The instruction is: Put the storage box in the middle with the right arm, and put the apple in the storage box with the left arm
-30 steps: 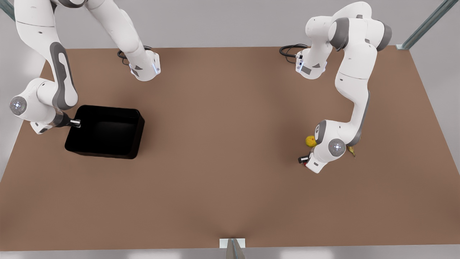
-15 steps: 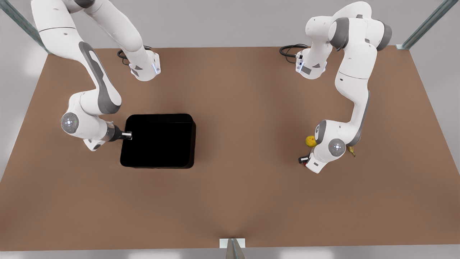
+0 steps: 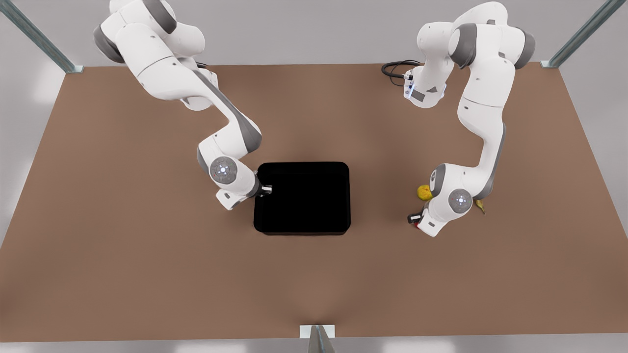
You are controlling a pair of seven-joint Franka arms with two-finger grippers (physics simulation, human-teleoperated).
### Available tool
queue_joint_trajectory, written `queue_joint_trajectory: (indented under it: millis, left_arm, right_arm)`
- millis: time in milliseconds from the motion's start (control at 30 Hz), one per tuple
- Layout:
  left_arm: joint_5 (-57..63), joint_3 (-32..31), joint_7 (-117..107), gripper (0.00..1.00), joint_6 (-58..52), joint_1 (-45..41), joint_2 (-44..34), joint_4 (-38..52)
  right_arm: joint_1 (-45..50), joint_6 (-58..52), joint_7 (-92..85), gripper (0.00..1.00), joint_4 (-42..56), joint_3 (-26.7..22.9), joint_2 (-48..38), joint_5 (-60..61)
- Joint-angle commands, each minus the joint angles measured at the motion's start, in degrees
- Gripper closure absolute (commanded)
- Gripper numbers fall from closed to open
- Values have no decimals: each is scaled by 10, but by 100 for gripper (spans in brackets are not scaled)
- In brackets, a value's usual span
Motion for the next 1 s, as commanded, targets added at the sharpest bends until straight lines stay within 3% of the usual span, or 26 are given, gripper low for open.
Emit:
queue_joint_trajectory:
  millis: [0, 67, 100, 133, 200, 233, 267, 367, 400, 467, 533, 633, 800, 833, 867, 900, 967]
  left_arm:
    - [0, 0, 0, 29, 0, 0, 0, 0]
    - [0, 0, 1, 27, 0, 1, 2, 2]
    - [0, 0, 4, 10, 0, 2, 2, 4]
    - [0, 0, 6, 1, 0, 2, 2, 4]
    - [0, 0, 5, 1, 0, 2, 2, 4]
    - [0, 0, 5, 1, 0, 2, 2, 4]
    - [0, 0, 5, 1, 1, 2, 5, 4]
    - [0, 0, 6, 2, 1, 2, 11, 11]
    - [0, 0, 5, 7, 1, 2, 11, 11]
    - [0, 0, 5, 13, 1, 2, 11, 12]
    - [0, 0, 5, 19, 1, 3, 11, 13]
    - [1, 0, 5, 27, 1, 3, 12, 15]
    - [1, 0, 5, 33, 1, 4, 13, 17]
    - [1, 0, 5, 33, 1, 4, 13, 17]
    - [1, 0, 5, 33, 1, 4, 14, 19]
    - [1, 0, 5, 34, 1, 4, 17, 19]
    - [1, 0, 5, 34, 1, 4, 17, 19]
  right_arm:
    - [9, -1, 0, 79, 1, -4, 4, -1]
    - [20, 0, 0, 79, 2, -11, 16, -1]
    - [24, -1, 0, 79, 14, -12, 28, -1]
    - [29, -1, -3, 79, 19, -16, 31, -1]
    - [54, -1, 0, 79, 31, -34, 42, 0]
    - [63, -1, -2, 56, 32, -43, 46, 0]
    - [62, -1, -6, 0, 34, -43, 45, 0]
    - [59, -4, -6, 0, 34, -43, 40, 0]
    - [58, -18, -7, 0, 34, -43, 27, 0]
    - [42, -53, -8, 0, 16, -41, -54, 8]
    - [-30, -123, -43, 0, -23, -29, -153, 20]
    - [-238, -256, -204, 0, -39, 33, -248, 31]
    - [-321, -326, -313, 0, 44, 19, -253, -4]
    - [-231, -359, -314, 0, 70, -78, -258, -2]
    - [-83, -380, -328, 0, 80, -235, -271, 9]
    - [-41, -392, -338, 0, 82, -289, -284, 19]
    - [-23, -429, -337, 0, 131, -293, -267, 19]
